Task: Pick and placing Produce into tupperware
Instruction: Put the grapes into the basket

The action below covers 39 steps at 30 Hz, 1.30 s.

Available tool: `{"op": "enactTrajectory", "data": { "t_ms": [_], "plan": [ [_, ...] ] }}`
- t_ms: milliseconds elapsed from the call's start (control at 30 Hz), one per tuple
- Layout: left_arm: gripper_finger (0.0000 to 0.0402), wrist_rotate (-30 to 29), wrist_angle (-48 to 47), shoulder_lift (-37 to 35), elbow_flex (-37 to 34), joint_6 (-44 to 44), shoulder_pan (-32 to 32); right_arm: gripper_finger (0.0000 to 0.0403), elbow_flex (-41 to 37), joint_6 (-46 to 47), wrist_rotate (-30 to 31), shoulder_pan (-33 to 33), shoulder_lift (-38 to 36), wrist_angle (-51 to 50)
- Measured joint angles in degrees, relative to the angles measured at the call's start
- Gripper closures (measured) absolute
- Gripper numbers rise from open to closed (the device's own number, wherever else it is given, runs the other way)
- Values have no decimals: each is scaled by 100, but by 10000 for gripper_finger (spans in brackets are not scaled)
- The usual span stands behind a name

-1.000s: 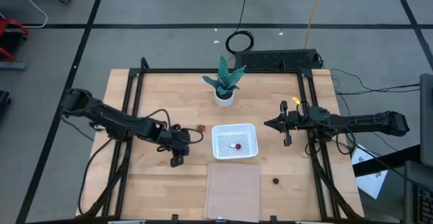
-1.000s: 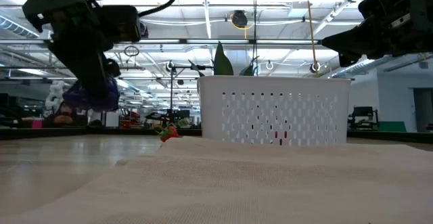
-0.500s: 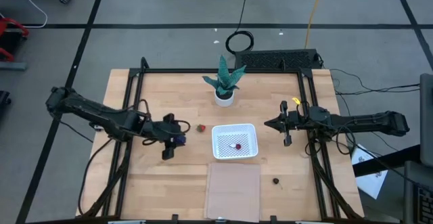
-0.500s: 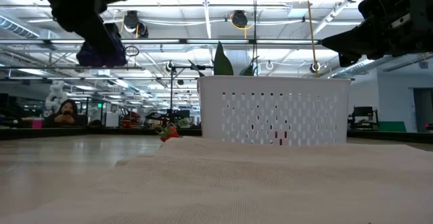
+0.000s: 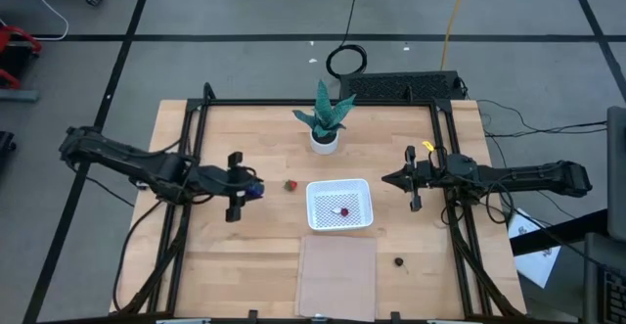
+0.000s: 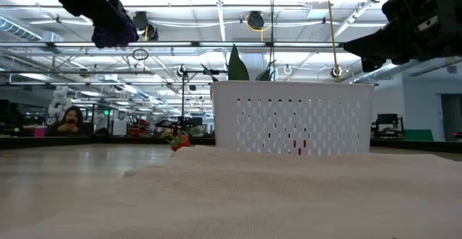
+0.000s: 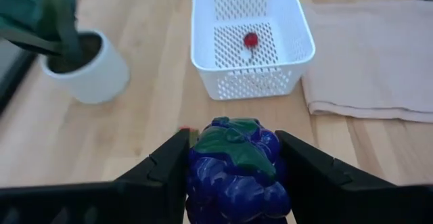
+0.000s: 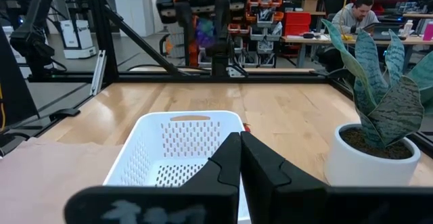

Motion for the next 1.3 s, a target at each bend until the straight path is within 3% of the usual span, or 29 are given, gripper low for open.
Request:
{"op": "enactTrajectory", "data": {
  "t_ms": [367,767,1033,1300],
  "plan": [
    [218,-363,428,-776,-514,266,0,403,0,0,2,0,0,-2],
    [218,562,4344,-1167,-2531,1158,59,403,0,0,2,0,0,13],
    [218,891,5265,-1169,-3071,1063,320,403,0,0,2,0,0,22],
    [217,386,5193,-865,-3017,2,797,403,0,0,2,0,-2,48]
  ]
}}
